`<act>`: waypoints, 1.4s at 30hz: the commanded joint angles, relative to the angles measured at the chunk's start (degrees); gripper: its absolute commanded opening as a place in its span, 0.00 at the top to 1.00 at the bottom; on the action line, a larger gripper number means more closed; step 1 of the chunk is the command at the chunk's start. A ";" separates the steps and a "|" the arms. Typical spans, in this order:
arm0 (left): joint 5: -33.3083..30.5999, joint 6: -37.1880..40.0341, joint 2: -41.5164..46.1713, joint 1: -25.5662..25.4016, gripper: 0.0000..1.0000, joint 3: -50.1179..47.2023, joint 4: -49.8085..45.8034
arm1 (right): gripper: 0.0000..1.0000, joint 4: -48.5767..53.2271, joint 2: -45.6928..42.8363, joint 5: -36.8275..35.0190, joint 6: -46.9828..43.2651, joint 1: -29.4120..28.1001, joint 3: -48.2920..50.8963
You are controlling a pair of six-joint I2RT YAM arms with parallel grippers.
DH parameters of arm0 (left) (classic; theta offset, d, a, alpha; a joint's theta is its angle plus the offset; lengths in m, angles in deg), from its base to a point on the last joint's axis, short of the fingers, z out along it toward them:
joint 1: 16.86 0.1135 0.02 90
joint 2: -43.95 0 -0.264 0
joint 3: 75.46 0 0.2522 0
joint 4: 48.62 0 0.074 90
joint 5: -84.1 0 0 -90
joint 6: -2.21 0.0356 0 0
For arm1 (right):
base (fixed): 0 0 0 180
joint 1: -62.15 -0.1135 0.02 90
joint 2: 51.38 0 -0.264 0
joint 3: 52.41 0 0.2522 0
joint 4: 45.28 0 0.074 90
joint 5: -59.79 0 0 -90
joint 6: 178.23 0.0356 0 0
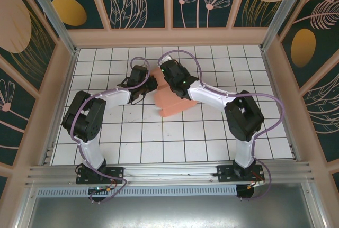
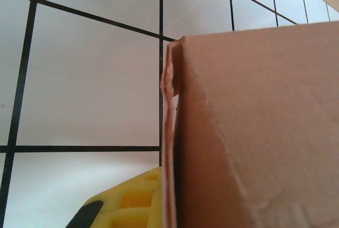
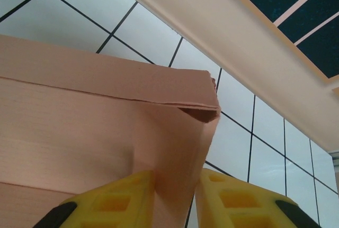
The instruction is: Fold the paper box
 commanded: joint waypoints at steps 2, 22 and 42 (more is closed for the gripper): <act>3.68 0.58 1.26 -0.79 1.00 2.16 3.39 | 0.72 -0.34 1.23 0.59 0.27 0.72 -1.30; 4.05 0.25 1.17 -0.79 1.00 2.42 3.39 | 0.95 -0.88 3.05 -3.14 -1.85 -0.16 -1.51; 3.96 -0.01 1.42 -0.75 1.00 2.25 3.34 | 0.67 -1.62 -0.93 1.98 2.49 -0.27 -0.37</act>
